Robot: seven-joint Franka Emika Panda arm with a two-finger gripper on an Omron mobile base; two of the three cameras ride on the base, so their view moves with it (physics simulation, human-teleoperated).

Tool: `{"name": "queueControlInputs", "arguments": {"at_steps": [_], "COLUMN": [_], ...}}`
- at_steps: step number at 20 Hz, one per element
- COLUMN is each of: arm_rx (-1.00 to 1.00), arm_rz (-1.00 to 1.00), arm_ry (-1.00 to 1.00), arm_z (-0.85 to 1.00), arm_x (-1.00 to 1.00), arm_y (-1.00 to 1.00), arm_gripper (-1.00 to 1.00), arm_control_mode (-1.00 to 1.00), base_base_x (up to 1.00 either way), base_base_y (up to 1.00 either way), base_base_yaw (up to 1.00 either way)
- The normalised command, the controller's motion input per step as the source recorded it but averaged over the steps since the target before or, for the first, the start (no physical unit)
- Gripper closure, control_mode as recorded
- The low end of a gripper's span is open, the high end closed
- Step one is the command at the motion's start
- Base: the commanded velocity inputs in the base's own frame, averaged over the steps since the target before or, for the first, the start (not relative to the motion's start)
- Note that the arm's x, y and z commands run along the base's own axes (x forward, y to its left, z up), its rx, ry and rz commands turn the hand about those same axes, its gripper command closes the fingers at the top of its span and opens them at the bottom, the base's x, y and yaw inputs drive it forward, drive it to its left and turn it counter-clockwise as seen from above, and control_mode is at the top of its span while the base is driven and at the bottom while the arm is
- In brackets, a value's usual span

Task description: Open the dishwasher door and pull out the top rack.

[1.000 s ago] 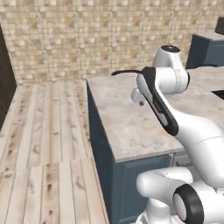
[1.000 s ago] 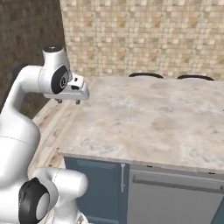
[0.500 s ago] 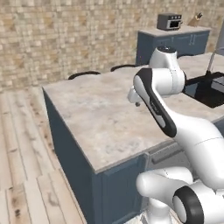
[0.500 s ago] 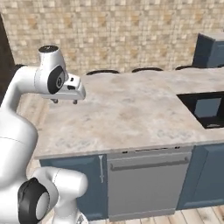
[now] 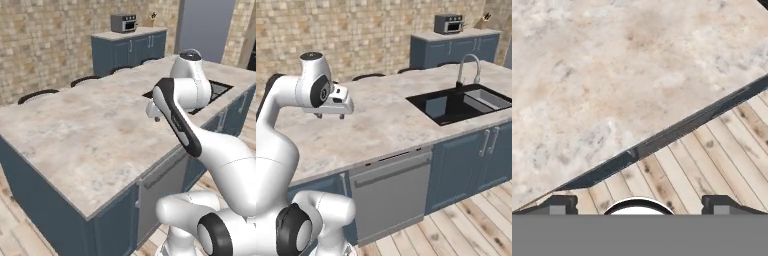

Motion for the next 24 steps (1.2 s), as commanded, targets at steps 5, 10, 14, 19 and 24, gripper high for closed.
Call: {"name": "queueControlInputs", "arguments": {"at_steps": [5, 10, 14, 19, 24], "arm_rx": [0.00, 0.00, 0.00, 0.00, 0.00], "arm_rz": [0.00, 0.00, 0.00, 0.00, 0.00], "arm_ry": [0.00, 0.00, 0.00, 0.00, 0.00], "arm_z": [0.00, 0.00, 0.00, 0.00, 0.00], "arm_x": [0.00, 0.00, 0.00, 0.00, 0.00], "arm_y": [0.00, 0.00, 0.00, 0.00, 0.00], "arm_gripper": [-1.00, -1.00, -1.00, -1.00, -1.00], "arm_control_mode": [1.00, 1.00, 1.00, 1.00, 1.00], "base_base_x": [0.00, 0.00, 0.05, 0.25, 0.28], "base_base_y": [0.43, 0.39, 0.24, 0.34, 0.50], "base_base_yaw": [-0.40, -0.21, -0.15, -0.14, -0.14]}}
